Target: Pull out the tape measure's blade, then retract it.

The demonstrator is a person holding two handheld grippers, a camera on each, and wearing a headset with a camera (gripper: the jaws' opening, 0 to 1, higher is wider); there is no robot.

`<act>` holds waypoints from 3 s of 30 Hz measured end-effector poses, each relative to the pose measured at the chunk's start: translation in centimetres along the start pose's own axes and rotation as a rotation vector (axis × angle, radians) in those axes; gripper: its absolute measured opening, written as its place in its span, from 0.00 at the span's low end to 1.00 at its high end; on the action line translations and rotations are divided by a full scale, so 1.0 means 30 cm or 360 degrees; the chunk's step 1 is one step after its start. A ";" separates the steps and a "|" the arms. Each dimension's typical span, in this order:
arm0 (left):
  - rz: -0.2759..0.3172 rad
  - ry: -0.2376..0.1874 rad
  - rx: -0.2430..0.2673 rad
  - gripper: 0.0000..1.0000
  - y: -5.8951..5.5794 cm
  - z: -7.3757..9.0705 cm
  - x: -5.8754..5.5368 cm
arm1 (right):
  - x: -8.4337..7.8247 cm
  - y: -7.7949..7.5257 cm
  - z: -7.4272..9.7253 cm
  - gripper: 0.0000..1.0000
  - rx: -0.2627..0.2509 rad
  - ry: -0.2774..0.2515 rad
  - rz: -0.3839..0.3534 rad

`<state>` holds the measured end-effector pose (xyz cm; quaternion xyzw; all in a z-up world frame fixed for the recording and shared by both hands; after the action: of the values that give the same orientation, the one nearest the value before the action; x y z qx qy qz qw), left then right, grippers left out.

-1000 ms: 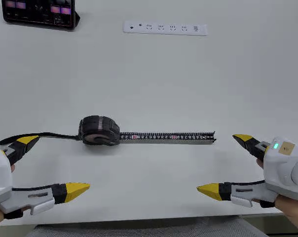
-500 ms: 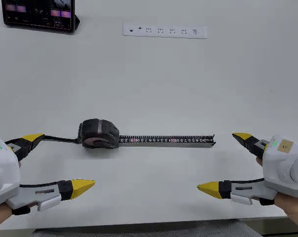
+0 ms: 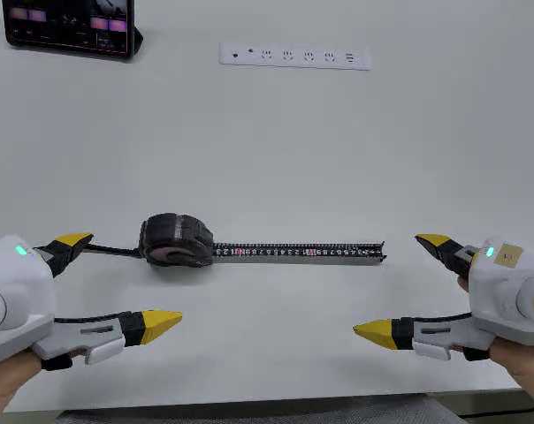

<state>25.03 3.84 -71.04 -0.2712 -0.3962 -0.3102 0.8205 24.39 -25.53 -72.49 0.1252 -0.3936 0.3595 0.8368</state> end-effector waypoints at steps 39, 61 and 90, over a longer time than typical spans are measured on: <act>0.0196 -0.0043 0.0042 0.89 -0.003 -0.156 0.048 | 0.027 -0.103 -0.066 0.94 0.0022 0.0003 0.0023; 0.0270 -0.0079 0.0048 0.85 -0.019 -0.184 0.051 | 0.031 -0.108 -0.078 0.92 0.0038 0.0008 0.0039; 0.0433 -0.0156 0.0288 0.84 -0.001 -0.212 0.068 | 0.027 -0.128 -0.098 0.77 0.0151 0.0092 0.0171</act>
<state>29.06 -1.17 -72.80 -0.2622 -0.4217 -0.1457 0.8557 29.10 -26.41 -73.54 0.1330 -0.3580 0.4255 0.8204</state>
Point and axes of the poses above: the centre of the closed fingertips' face, and the gripper's own axes: z roughly backward along the fingers, y roughly to its left, x roughly out of its top, the point moved 1 cm from there along z, roughly backward along the fingers, and after that the axes turned 9 degrees about -x, right-handed, at the moved point
